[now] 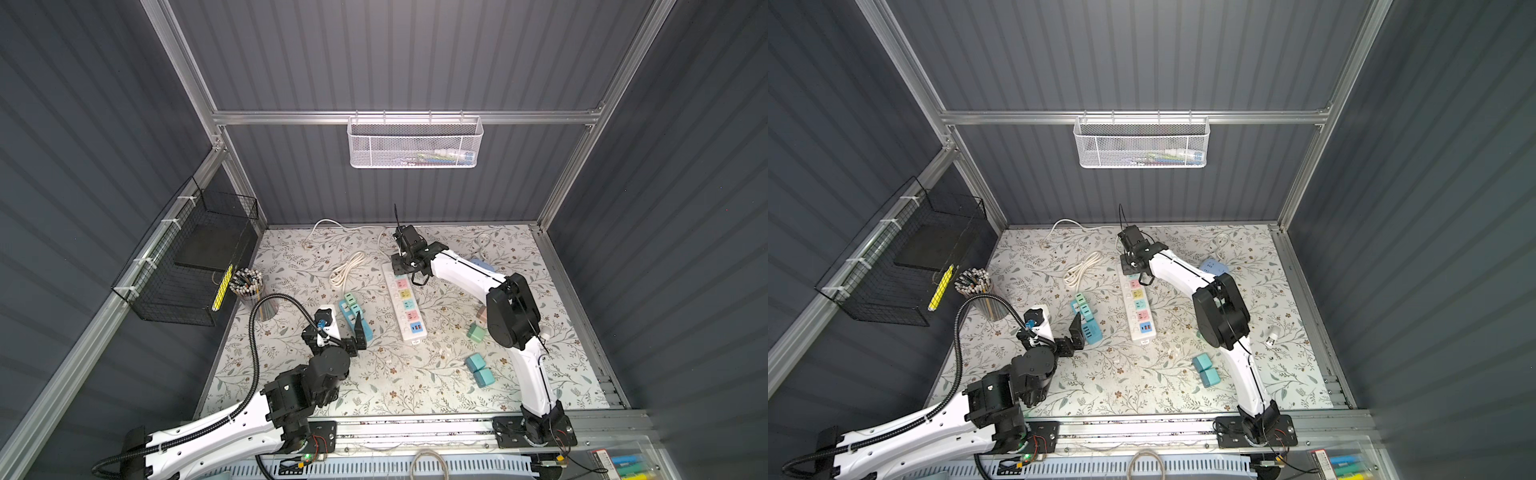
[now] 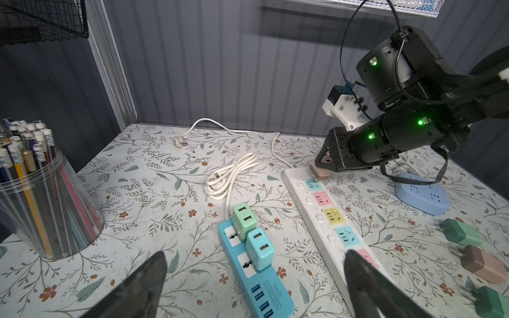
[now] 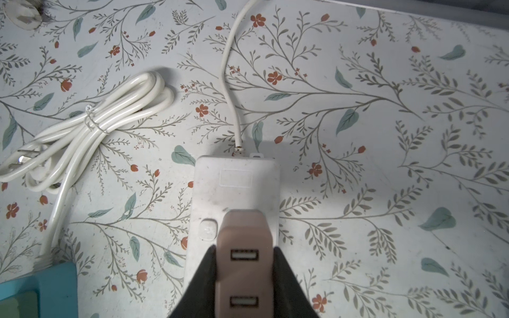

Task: Insert the plug
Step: 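Lower the pink charger with the right gripper and press it into the socket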

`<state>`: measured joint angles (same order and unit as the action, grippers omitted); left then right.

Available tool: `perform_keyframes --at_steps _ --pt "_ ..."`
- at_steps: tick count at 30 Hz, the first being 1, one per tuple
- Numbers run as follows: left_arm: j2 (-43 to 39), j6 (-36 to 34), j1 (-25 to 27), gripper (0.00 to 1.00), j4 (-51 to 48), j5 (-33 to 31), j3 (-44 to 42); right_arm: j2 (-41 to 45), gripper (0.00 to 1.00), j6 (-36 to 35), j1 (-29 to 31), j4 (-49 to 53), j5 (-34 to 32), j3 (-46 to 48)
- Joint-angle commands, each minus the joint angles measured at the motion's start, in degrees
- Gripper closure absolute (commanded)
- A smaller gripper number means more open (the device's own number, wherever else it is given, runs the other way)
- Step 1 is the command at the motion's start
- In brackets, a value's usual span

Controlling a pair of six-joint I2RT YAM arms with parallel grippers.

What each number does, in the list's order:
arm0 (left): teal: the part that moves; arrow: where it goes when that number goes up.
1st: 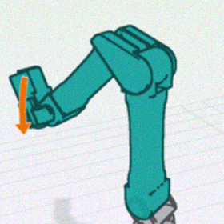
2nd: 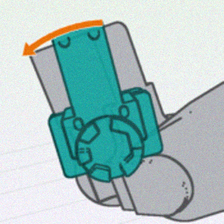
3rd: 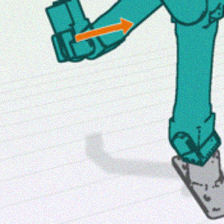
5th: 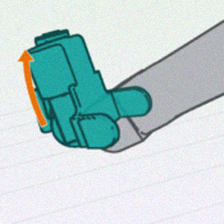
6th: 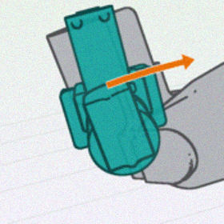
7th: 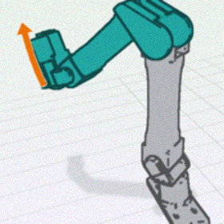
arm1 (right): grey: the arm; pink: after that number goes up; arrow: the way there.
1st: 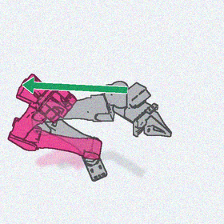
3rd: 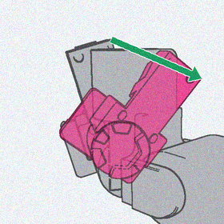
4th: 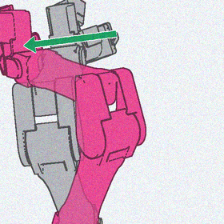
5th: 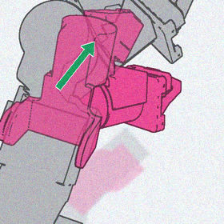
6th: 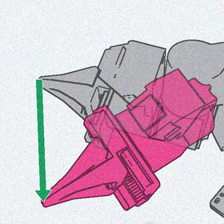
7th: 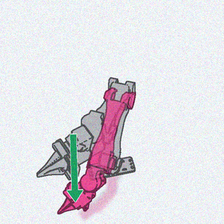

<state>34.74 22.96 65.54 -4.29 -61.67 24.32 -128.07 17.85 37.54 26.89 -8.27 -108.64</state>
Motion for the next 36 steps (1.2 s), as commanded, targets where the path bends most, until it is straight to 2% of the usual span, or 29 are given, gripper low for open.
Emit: perform_keyframes --at_steps 1,17,36 --pt "-0.03 0.40 -0.32 0.00 -0.54 0.06 1.51 -0.07 0.75 0.76 0.27 0.76 1.04 1.45" --pt "-0.76 0.33 -0.59 0.00 -1.63 -0.47 1.40 -1.54 0.75 0.79 0.38 0.09 2.13 3.13" --pt "-1.40 0.33 -0.84 0.00 -1.77 -0.12 0.73 -5.18 0.75 -0.49 1.04 3.86 1.02 -1.66"
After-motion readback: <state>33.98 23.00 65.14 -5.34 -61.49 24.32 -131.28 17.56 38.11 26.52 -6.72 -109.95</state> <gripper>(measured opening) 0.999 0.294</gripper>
